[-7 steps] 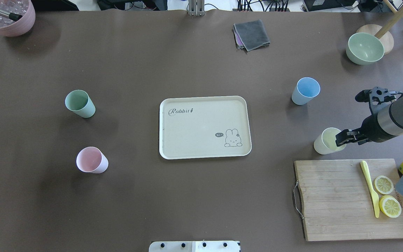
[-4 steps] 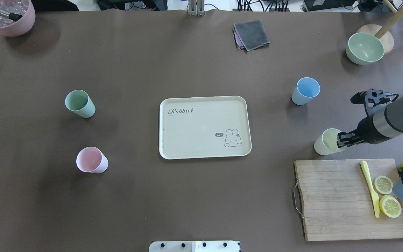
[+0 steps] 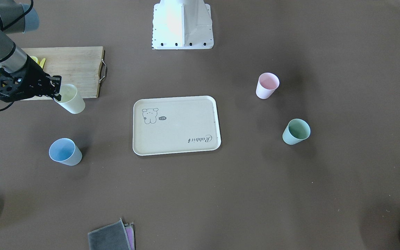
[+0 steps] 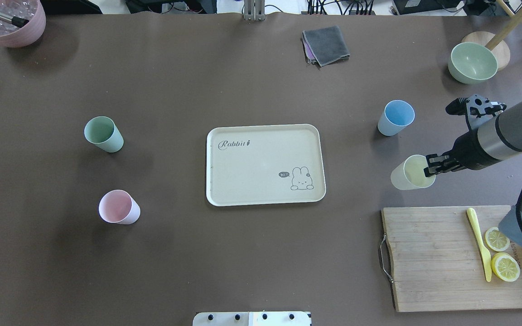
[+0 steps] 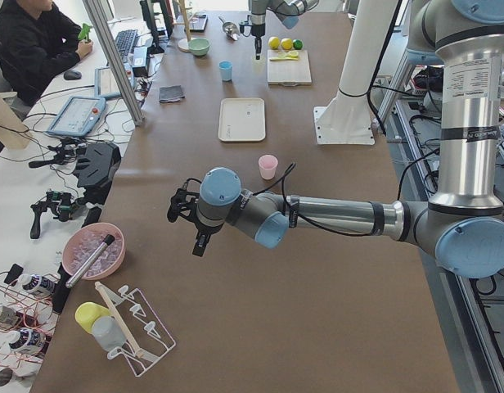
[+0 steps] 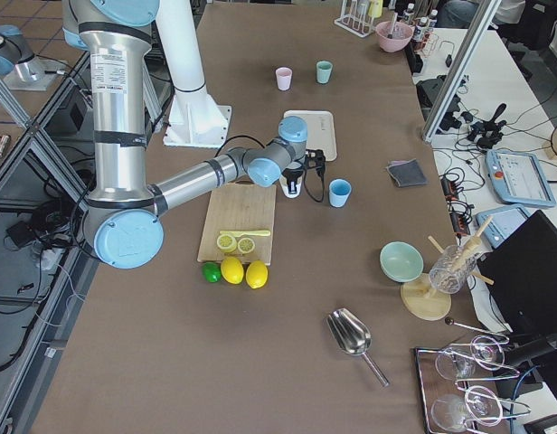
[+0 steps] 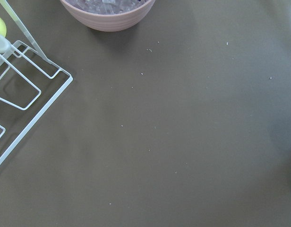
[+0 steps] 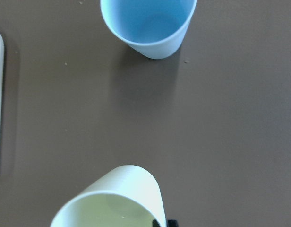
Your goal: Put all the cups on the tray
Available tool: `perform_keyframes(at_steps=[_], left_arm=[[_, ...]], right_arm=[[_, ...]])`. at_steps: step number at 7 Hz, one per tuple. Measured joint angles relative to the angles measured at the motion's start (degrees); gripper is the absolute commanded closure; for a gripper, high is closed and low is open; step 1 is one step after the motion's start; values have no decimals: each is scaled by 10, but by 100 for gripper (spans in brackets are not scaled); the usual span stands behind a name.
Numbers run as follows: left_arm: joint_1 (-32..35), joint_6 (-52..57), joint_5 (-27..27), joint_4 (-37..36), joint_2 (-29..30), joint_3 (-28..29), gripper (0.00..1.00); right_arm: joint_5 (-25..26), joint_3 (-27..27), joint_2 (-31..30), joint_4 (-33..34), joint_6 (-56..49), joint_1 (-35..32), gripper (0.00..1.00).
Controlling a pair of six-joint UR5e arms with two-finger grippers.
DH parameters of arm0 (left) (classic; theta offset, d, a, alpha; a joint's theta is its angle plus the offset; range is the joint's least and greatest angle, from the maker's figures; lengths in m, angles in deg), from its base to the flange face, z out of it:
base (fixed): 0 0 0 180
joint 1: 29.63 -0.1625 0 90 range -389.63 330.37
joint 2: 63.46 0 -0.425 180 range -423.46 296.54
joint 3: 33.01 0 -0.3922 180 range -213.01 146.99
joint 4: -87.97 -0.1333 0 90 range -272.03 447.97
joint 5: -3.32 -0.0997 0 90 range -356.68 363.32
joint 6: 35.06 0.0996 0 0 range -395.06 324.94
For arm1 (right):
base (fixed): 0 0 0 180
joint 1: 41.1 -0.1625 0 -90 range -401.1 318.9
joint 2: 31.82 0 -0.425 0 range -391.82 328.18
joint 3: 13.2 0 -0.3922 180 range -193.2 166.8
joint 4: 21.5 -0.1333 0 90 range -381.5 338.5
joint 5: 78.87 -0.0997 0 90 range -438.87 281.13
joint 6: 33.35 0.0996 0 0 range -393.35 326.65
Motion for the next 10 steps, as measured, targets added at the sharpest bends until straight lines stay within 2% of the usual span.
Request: perform_keyframes(at_steps=[1, 3, 6, 10], left_arm=[[-14, -52, 2, 0, 8, -16, 2], [-84, -173, -9, 0, 14, -68, 2], [-197, -311, -60, 11, 14, -124, 3], [-334, -445, -157, 40, 16, -162, 3]], right_arm=[[-10, 5, 27, 24, 21, -9, 100], [-6, 19, 80, 78, 67, -2, 100], [49, 20, 179, 191, 97, 51, 100], [93, -24, 253, 218, 100, 97, 100]])
